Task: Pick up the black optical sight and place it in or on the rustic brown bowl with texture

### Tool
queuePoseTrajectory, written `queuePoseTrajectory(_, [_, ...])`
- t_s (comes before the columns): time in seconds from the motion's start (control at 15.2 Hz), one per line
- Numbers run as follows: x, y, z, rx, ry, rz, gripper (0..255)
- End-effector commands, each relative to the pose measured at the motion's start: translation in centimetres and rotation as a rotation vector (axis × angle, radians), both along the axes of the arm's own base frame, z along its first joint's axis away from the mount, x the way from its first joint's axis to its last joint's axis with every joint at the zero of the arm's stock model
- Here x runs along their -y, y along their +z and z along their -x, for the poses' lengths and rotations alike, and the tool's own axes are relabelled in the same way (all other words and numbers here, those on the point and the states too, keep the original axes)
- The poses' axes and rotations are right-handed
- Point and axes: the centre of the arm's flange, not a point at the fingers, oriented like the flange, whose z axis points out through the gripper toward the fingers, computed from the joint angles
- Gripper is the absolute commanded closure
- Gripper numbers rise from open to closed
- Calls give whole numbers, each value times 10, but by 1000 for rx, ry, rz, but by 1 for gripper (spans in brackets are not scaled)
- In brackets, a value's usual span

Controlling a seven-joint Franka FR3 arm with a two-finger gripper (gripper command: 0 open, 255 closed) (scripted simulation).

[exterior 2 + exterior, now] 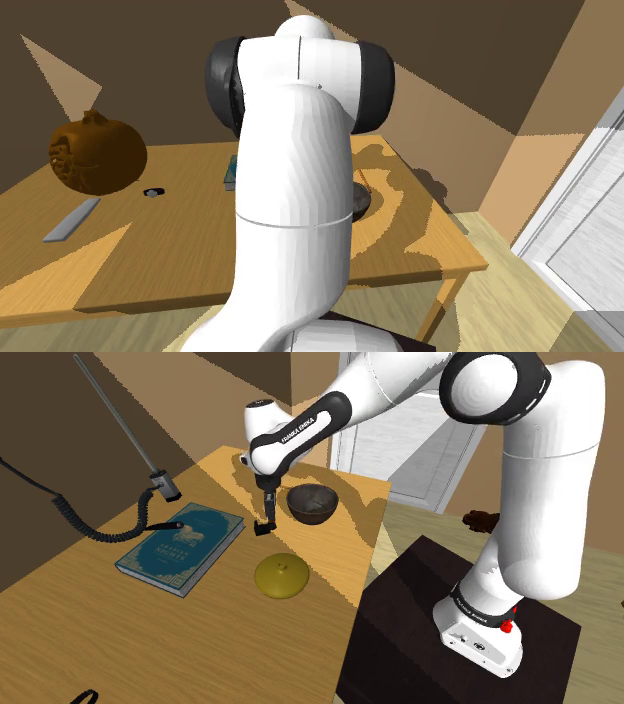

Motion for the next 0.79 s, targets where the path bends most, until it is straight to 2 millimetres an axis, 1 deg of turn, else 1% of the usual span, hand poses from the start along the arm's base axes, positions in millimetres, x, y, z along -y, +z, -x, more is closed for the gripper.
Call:
queuePoseTrajectory(0.0, [-7,-9,-4,-2,17,-1,0])
queuePoseTrajectory(0.4, [-7,-41,-3,-2,17,-1,0])
queuePoseTrajectory(0.46, [-7,-44,-3,-2,17,-1,0])
queuePoseTrajectory(0.73, [-7,-44,-3,-2,17,-1,0])
